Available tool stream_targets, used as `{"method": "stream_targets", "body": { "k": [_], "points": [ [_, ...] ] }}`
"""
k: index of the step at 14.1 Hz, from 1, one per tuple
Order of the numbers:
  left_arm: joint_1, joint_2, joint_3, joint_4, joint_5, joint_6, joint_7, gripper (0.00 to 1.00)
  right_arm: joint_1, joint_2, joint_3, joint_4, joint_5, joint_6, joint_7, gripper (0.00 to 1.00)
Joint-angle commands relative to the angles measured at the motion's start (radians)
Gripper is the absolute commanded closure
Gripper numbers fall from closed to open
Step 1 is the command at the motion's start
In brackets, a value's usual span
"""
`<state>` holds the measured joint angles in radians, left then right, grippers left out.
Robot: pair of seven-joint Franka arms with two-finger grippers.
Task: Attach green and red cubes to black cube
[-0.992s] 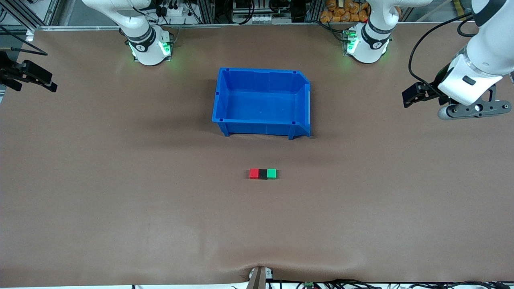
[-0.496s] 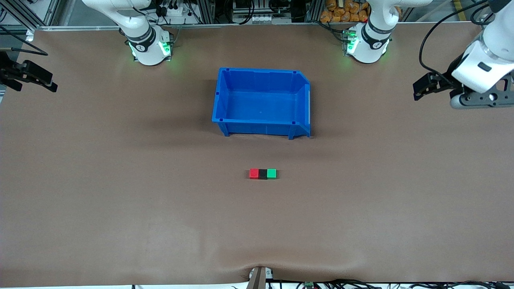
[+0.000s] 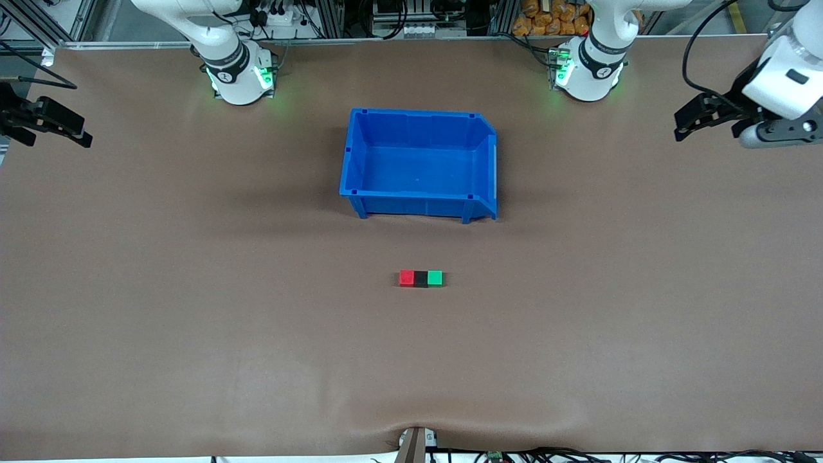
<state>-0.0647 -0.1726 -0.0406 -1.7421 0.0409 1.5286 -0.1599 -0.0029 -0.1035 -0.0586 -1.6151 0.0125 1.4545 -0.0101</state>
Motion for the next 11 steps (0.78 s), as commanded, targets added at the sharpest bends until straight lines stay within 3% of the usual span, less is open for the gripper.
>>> {"method": "stream_targets", "body": {
  "k": [1, 11],
  "points": [
    [0.019, -0.008, -0.012, 0.033, -0.009, -0.022, 0.019, 0.0, -0.009, -0.002, 0.008, 0.003, -0.009, -0.008, -0.01, 0.0],
    [0.006, 0.028, -0.015, 0.091, 0.007, -0.079, 0.017, 0.0, -0.014, -0.001, 0.008, 0.0, -0.009, -0.008, -0.011, 0.0]
  ]
}}
